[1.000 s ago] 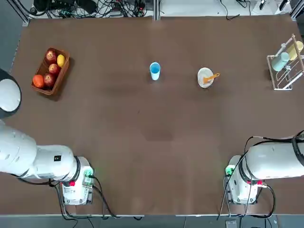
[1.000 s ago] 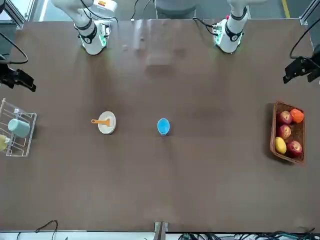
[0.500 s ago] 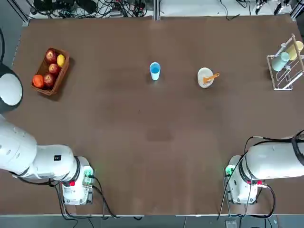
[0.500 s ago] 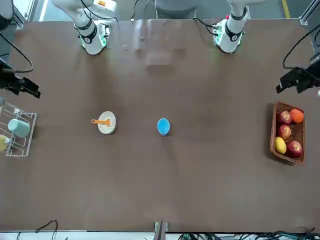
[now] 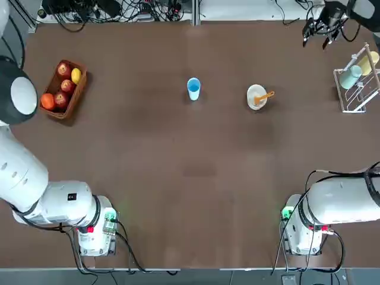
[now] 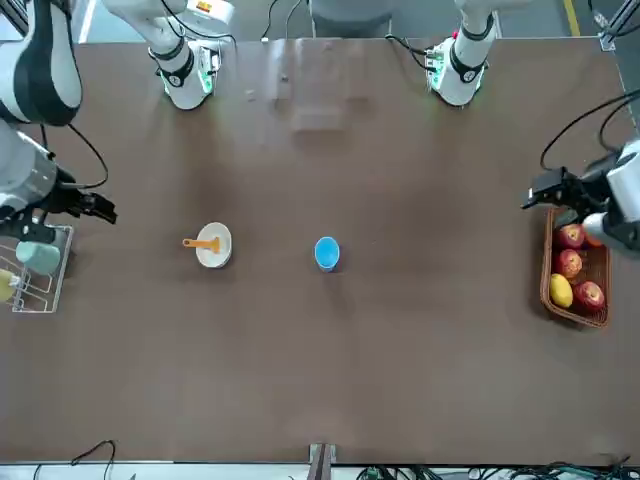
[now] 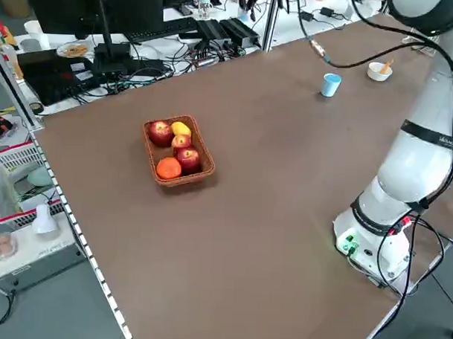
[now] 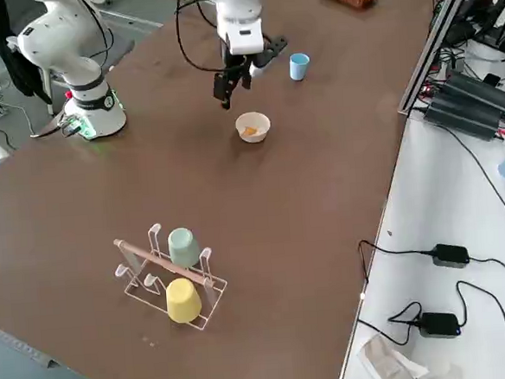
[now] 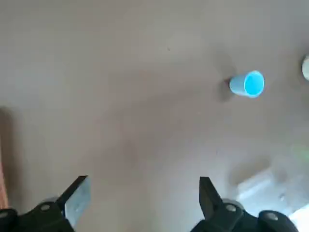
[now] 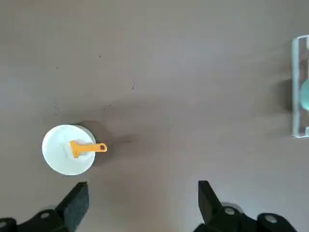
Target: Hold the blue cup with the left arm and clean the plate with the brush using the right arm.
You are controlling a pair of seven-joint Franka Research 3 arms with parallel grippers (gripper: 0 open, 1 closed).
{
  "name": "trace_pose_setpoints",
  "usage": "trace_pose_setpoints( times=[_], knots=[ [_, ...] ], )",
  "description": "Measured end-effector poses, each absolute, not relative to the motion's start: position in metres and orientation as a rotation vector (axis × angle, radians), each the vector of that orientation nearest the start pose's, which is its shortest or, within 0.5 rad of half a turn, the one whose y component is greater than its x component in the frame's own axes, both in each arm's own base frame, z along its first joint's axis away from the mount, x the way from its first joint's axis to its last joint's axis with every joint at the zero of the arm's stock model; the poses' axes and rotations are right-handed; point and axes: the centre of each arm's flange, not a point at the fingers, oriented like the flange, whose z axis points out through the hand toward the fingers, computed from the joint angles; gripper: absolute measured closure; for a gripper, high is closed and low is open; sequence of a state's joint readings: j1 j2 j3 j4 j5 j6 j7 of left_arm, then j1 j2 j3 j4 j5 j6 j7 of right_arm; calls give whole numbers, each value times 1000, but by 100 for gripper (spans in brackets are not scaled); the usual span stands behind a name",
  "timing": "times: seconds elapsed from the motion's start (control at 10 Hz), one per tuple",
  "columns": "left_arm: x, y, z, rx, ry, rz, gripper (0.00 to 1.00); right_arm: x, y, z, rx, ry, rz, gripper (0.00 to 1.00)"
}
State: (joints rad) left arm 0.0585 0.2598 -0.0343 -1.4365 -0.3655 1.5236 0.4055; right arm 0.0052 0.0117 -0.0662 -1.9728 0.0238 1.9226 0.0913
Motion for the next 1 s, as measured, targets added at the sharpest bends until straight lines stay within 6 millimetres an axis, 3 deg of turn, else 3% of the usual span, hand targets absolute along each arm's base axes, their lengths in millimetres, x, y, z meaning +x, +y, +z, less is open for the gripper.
trace_pose_setpoints(
  times=[0.2,0.4,0.7,0.9,1.0],
  knots=[
    [640,-8,495,-3573,887,123,0,542,-32,413,-3060,302,72,0],
    [649,-1,468,-3628,1175,2,0,527,-34,375,-2999,381,104,0],
    [664,-20,416,-3600,1621,-279,0,517,-53,359,-2812,597,137,0],
    [666,-42,386,-3559,1860,-464,0,508,-53,345,-2736,665,179,0],
    [669,-56,355,-3521,2022,-622,0,500,-51,332,-2711,691,219,0]
  ],
)
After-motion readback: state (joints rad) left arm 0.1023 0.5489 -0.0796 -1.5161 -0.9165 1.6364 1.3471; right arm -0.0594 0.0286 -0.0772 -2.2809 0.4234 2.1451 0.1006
